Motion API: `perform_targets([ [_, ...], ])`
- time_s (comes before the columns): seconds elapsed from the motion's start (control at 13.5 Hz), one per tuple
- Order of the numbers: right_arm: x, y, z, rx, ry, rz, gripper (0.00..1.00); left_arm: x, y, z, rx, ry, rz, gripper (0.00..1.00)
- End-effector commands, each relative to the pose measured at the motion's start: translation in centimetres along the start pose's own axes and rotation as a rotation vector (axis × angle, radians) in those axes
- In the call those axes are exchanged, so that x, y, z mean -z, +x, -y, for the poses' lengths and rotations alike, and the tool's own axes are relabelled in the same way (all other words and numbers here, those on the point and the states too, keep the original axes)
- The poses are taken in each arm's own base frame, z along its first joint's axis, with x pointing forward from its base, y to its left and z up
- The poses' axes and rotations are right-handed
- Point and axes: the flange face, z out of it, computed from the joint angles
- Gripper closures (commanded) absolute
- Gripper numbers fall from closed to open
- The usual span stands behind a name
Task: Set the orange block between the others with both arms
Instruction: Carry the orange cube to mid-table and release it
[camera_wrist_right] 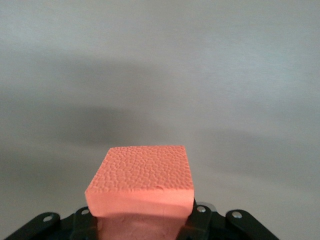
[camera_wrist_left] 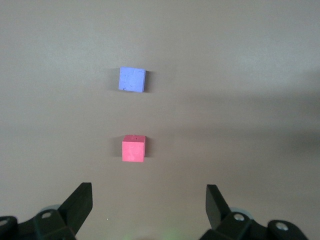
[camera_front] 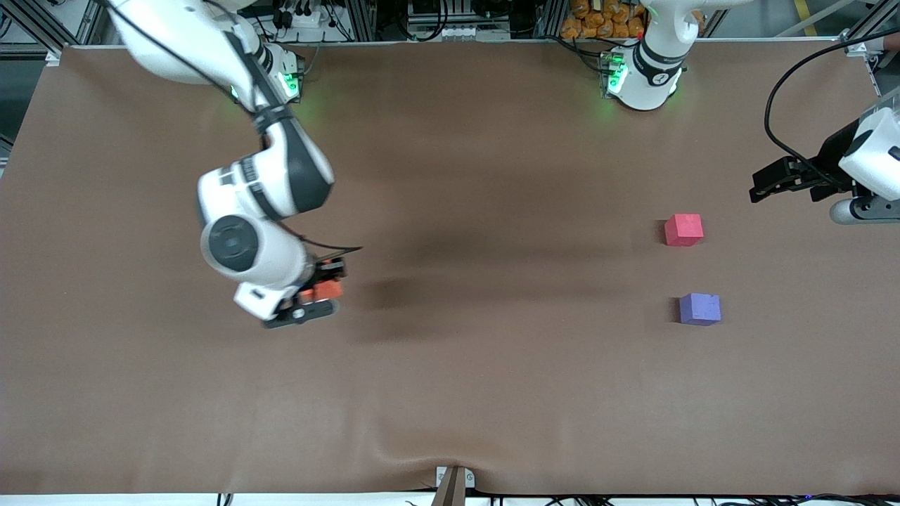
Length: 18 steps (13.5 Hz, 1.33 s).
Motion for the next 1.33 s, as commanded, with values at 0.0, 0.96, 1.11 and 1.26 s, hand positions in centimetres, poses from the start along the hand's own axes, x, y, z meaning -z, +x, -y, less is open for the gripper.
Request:
perform_targets([
  [0.0,-1.3,0.6,3.1,-0.071,0.027,-0.018,1.0,0.0,0.2,0.0,-0.022,0.006,0.012,0.0],
  [0.96,-12.9,-1.4,24.6,-0.167,0.113,-0.095,1.0,-0.2,0.3,0.2,-0.02,0.001,0.015,0.0],
  [1.11,-14.7,-1.6,24.6,-0.163,0.085,-0.087,1.0,-0.5,0.4,0.1,-0.022,-0.002,0.02,0.0],
  [1.26,-16.7,-1.5,24.3,-0.143,0.041,-0.091,0.99,-0.6,0.5,0.1,-0.022,-0.004,0.023,0.0],
])
